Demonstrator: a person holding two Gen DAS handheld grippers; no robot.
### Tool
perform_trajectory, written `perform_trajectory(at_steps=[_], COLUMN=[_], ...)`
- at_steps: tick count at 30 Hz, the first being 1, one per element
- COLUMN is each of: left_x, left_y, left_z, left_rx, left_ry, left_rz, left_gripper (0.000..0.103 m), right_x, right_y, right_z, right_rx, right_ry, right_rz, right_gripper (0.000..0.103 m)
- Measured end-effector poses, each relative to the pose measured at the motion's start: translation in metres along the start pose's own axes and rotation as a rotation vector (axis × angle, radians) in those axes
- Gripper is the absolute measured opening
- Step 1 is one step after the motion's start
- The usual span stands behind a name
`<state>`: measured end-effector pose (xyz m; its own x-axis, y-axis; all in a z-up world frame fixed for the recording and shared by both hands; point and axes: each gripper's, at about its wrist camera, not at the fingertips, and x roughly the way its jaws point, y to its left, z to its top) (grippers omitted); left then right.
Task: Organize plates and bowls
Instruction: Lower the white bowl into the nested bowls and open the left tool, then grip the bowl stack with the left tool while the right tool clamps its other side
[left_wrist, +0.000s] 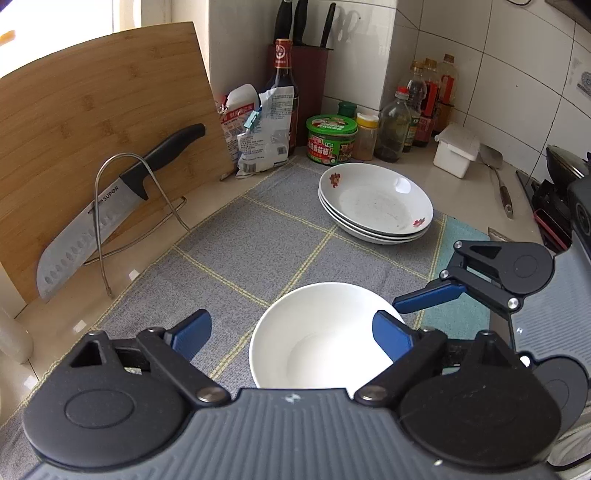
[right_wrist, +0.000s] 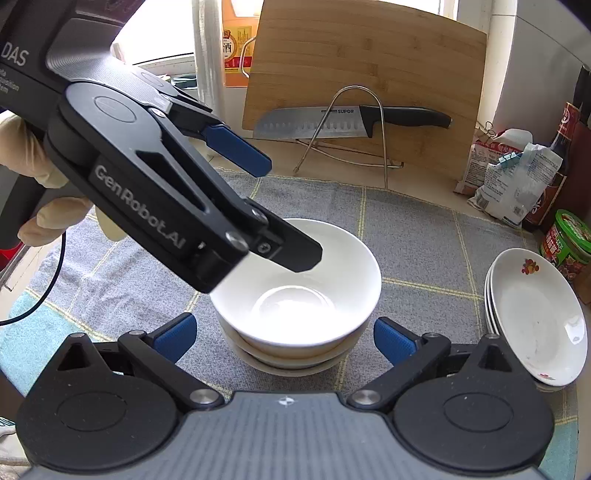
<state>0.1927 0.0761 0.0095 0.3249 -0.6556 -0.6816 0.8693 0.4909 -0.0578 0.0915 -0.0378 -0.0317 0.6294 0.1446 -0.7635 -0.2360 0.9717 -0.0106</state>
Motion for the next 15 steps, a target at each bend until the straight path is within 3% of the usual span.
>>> perform_trajectory(at_steps=[7,15], left_x=[-0.018,-0.019], left_y=[0.001,-0.013], left_z=[-0.026,-0.061], left_rx=[-0.056,-0.107], left_ry=[-0.047,0.011], left_rz=[-0.006,0.057], left_gripper=[0.096,0.096], right_x=[0.002,0.017], right_y=[-0.004,-0.016], right_z=[-0.008,-0.019], right_rx=[-0.021,-0.089], right_ry=[0.025,0.073], right_rz=[-0.016,0.036], right_gripper=[0.103,0.103])
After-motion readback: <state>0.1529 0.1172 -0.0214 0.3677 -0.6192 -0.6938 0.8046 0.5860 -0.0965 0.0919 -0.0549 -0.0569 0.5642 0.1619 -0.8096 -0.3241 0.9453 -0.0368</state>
